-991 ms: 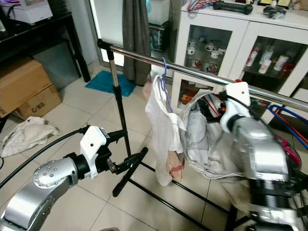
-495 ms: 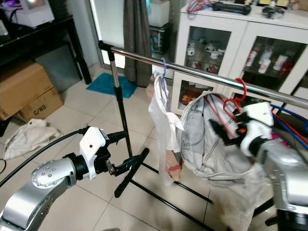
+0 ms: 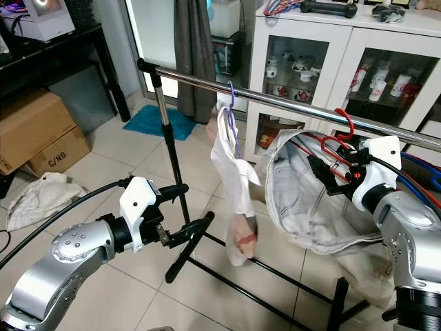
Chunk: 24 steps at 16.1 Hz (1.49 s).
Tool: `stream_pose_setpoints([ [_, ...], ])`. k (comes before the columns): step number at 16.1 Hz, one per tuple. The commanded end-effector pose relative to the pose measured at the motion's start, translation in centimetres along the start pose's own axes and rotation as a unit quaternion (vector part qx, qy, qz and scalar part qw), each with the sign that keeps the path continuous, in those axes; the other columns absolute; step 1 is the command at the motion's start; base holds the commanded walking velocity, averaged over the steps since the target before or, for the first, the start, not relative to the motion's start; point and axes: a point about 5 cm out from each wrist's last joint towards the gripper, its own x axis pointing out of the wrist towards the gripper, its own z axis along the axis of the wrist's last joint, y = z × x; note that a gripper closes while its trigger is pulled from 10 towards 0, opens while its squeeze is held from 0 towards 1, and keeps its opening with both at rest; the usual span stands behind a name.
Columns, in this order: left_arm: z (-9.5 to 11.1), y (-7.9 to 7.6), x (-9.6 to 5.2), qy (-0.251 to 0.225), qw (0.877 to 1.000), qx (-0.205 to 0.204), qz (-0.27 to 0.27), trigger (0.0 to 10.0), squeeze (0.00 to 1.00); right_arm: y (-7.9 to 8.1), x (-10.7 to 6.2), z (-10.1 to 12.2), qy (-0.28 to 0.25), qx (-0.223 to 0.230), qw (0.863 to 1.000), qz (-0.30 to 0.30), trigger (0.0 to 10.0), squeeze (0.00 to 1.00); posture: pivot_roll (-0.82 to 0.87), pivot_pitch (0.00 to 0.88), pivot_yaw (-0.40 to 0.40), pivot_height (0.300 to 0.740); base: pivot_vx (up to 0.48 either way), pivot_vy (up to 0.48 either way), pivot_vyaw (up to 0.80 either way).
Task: Hang hanger
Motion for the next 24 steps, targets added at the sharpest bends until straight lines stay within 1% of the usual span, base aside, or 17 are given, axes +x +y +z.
stream_pose_setpoints([
  [1,0.0,0.2,0.0,0.003,1.000,0.010,-0.001,10.0,0.90,-0.3,0.0,0.8,-0.019,-0.002,1.000,-0.005,10.0,1.00,0.10,0.000,0.066,0.740,0.000,0.000,0.00],
  [12,0.0,0.2,0.0,0.003,1.000,0.010,-0.001,10.0,0.90,-0.3,0.0,0.8,-0.019,-0.002,1.000,-0.005,10.0,1.00,0.10,0.000,0.066,0.740,0.000,0.000,0.00],
  [13,0.0,0.3,0.0,0.003,1.000,0.011,0.000,10.0,0.90,-0.1,0.4,1.2,-0.033,-0.003,0.999,0.009,10.0,1.00,0.10,0.000,0.066,0.740,0.000,0.000,0.00],
  [14,0.1,0.5,0.3,0.004,1.000,0.012,0.002,10.0,0.90,2.6,-1.8,0.6,-0.017,-0.031,0.989,0.143,10.0,1.00,0.09,0.000,0.066,0.740,0.000,0.000,0.00],
  [15,0.1,0.6,0.4,0.005,1.000,0.012,0.005,10.0,0.90,4.2,-3.0,0.2,-0.003,-0.038,0.977,0.211,10.0,1.00,0.09,0.000,0.062,0.740,0.000,0.000,0.00],
  [16,0.0,0.6,0.3,0.005,1.000,0.011,0.007,10.0,0.90,4.2,-3.1,0.3,-0.003,-0.036,0.975,0.220,10.0,1.00,0.09,0.000,0.059,0.740,0.000,0.000,0.00],
  [18,-0.1,0.5,0.2,0.006,1.000,0.010,0.009,10.0,0.90,3.9,-3.4,0.5,-0.001,-0.038,0.973,0.228,10.0,1.00,0.09,0.000,0.055,0.740,0.000,0.000,0.00],
  [19,-0.1,0.6,0.2,0.007,1.000,0.010,0.009,10.0,0.90,3.8,-3.9,0.7,-0.006,-0.033,0.971,0.238,10.0,1.00,0.09,0.000,0.054,0.740,0.000,0.000,0.00],
  [21,-0.1,0.7,0.4,0.007,1.000,0.012,0.008,10.0,0.90,3.0,-4.3,1.0,-0.008,-0.043,0.975,0.218,10.0,1.00,0.09,0.000,0.055,0.740,0.000,0.000,0.00],
  [22,0.0,0.8,0.7,0.005,1.000,0.016,0.004,10.0,0.90,1.7,-4.6,1.5,-0.014,-0.047,0.982,0.182,10.0,1.00,0.08,0.000,0.059,0.740,0.000,0.000,0.00],
  [23,0.2,0.9,0.9,0.003,1.000,0.017,0.001,10.0,0.90,0.6,-5.0,1.9,-0.019,-0.051,0.986,0.158,10.0,1.00,0.08,0.000,0.064,0.740,0.000,0.000,0.00],
  [24,0.3,0.9,1.1,0.001,1.000,0.017,-0.002,10.0,0.90,-0.1,-5.4,2.2,-0.019,-0.055,0.987,0.151,10.0,1.00,0.08,0.000,0.064,0.740,0.000,0.000,0.00],
])
